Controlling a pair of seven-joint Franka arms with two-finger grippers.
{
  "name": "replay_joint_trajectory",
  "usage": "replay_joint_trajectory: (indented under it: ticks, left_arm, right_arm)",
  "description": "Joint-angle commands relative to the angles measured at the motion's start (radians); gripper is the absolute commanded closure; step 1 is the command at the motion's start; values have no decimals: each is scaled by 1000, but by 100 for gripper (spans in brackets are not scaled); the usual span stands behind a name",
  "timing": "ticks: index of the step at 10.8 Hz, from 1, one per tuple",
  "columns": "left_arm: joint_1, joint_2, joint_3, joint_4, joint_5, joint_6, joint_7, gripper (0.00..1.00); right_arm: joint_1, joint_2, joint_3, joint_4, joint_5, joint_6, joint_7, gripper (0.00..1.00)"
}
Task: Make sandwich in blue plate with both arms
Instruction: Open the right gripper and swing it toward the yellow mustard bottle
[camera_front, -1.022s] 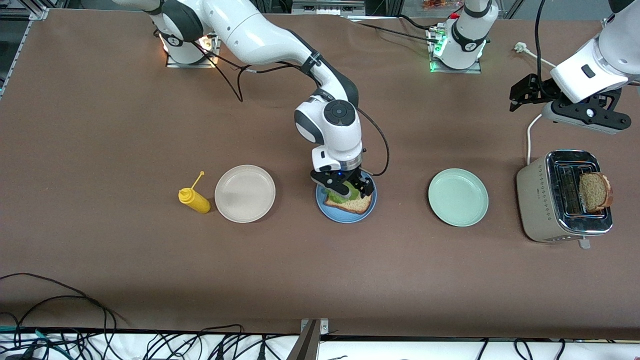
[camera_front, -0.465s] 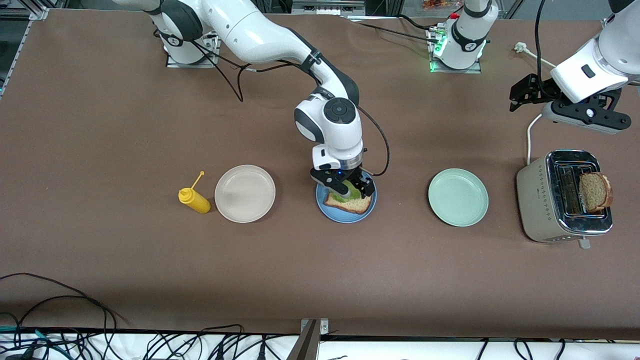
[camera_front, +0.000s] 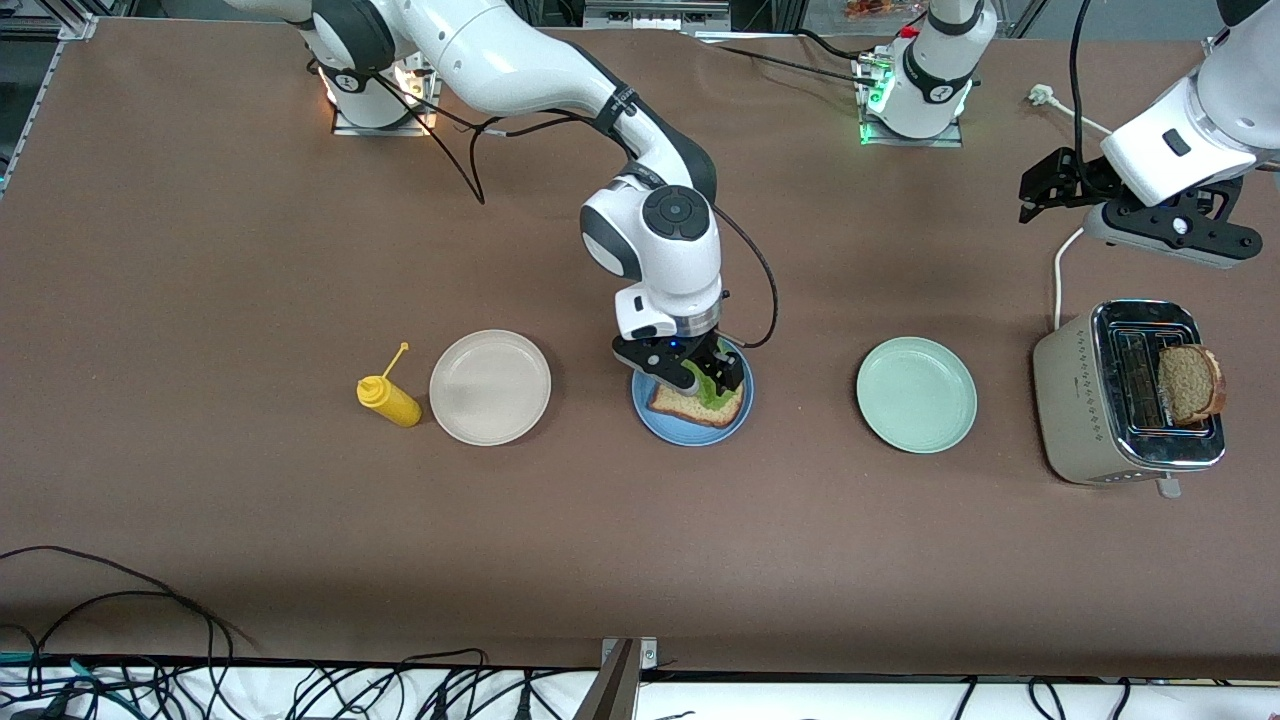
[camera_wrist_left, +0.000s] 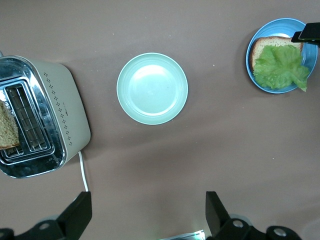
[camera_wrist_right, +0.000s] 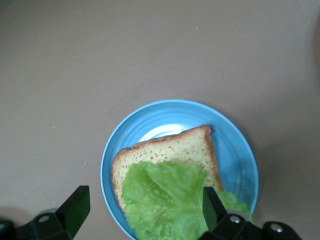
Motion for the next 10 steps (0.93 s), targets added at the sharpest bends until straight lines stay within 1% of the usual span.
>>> replay_joint_trajectory:
  ticks: [1, 3, 4, 6, 8, 10]
  left_arm:
    - [-5, -3, 7, 6, -13, -13, -2, 0]
    - [-5, -3, 7, 6, -13, -15, -1, 0]
    - [-5, -3, 7, 6, -13, -14, -1, 0]
    - [-7, -3, 7, 6, -13, -13, -1, 0]
    - [-7, -3, 7, 6, -13, -15, -5, 0]
    - [-7, -3, 7, 6, -13, -13, -5, 0]
  right_arm:
    - [2, -7, -20, 5, 16, -20, -64, 0]
    - [-6, -11, -23, -8, 16, -22, -157, 0]
    - [-23, -36, -23, -32, 17, -23, -201, 0]
    - [-87, -123, -11, -122, 31, -39, -316, 0]
    - [-144, -221, -11, -208, 97, -80, -498, 0]
    - [-207, -304, -9, -267, 105, -166, -676, 0]
